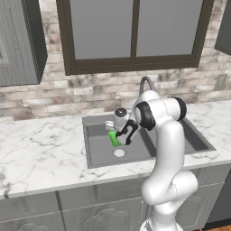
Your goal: Place the cup in the left basin and the cup in the right basin of the sink.
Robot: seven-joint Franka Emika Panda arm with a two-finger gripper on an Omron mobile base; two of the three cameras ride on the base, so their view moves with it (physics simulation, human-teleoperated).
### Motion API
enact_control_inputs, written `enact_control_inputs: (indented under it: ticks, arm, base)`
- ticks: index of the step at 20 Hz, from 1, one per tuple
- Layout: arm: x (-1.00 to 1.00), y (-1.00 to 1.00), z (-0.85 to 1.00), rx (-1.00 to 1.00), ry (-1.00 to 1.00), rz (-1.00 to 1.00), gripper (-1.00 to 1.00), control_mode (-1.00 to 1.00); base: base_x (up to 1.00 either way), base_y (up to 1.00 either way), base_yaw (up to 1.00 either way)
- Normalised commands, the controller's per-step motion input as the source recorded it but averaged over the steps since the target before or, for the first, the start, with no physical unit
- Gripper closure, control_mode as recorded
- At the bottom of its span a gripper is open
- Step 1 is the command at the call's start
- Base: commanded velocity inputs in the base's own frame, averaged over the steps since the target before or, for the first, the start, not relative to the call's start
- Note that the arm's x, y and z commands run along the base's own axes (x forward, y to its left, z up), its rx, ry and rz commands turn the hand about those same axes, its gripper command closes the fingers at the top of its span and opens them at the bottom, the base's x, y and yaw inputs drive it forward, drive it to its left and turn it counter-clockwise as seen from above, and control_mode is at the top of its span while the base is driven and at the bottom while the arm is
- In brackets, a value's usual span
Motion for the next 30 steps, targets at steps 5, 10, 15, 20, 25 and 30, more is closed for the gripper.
enact_control_inputs:
  ticks: [5,10,15,20,25,30]
  arm:
    - [-0.12,0.0,-0.22,0.0,-0.08,-0.01,1.0,-1.0]
    - [-0.46,0.0,-0.26,-0.01,-0.11,-0.04,1.0,-1.0]
    - [-0.45,0.0,-0.24,-0.01,-0.11,-0.04,1.0,-1.0]
    - [-0.36,0.0,-0.21,0.0,-0.09,-0.04,1.0,-1.0]
    - [-0.04,-0.03,-0.11,0.0,-0.03,-0.05,-1.0,-1.0]
    - [-0.05,-0.23,-0.04,0.0,-0.05,-0.06,-1.0,-1.0]
  base:
    - [0.0,0.0,0.0]
    - [0.0,0.0,0.0]
    - [0.0,0.0,0.0]
    - [0.0,0.0,0.0]
    - [0.0,0.0,0.0]
    - [0.0,0.0,0.0]
